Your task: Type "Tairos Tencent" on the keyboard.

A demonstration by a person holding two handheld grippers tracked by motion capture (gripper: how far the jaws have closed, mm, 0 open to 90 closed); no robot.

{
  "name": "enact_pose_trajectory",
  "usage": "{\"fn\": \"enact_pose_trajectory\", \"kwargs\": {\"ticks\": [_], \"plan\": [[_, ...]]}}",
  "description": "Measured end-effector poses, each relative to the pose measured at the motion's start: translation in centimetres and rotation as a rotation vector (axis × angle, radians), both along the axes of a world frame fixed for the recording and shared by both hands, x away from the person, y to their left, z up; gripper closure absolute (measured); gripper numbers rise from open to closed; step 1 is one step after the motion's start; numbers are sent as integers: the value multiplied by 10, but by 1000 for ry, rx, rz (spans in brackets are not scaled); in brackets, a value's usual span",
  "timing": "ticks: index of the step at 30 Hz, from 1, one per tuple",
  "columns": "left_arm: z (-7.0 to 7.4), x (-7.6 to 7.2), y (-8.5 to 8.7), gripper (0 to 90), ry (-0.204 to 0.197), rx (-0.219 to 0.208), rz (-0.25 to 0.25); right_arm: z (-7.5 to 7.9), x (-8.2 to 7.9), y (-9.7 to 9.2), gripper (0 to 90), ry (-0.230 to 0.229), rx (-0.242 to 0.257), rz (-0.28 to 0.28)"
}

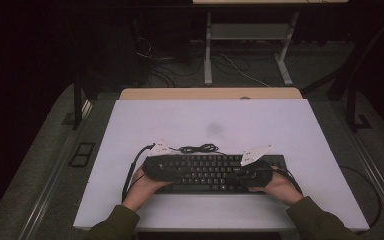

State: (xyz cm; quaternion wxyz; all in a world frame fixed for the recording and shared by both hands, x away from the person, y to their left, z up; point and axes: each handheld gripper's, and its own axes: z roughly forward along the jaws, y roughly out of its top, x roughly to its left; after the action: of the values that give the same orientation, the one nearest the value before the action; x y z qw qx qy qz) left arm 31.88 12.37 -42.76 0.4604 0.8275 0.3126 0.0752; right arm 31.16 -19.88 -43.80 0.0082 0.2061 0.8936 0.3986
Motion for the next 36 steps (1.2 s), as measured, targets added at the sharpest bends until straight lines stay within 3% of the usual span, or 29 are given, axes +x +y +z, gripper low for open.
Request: {"fn": "enact_pose_trajectory", "kwargs": {"ticks": [1, 2, 3, 13, 36], "plan": [[0, 1, 0, 457, 4, -4, -1, 0, 0, 0, 894, 0, 0, 0], [0, 1, 0, 530, 12, -2, -7, 0, 0, 0, 894, 0, 0, 0], [-1, 1, 0, 530, 20, 2, -8, 0, 0, 0, 894, -1, 0, 0], [-2, 3, -3, 888, 46, 42, -33, 0, 0, 0, 894, 1, 1, 0], [-5, 9, -13, 894, 55, 84, -32, 0, 0, 0, 894, -1, 0, -1]]}}
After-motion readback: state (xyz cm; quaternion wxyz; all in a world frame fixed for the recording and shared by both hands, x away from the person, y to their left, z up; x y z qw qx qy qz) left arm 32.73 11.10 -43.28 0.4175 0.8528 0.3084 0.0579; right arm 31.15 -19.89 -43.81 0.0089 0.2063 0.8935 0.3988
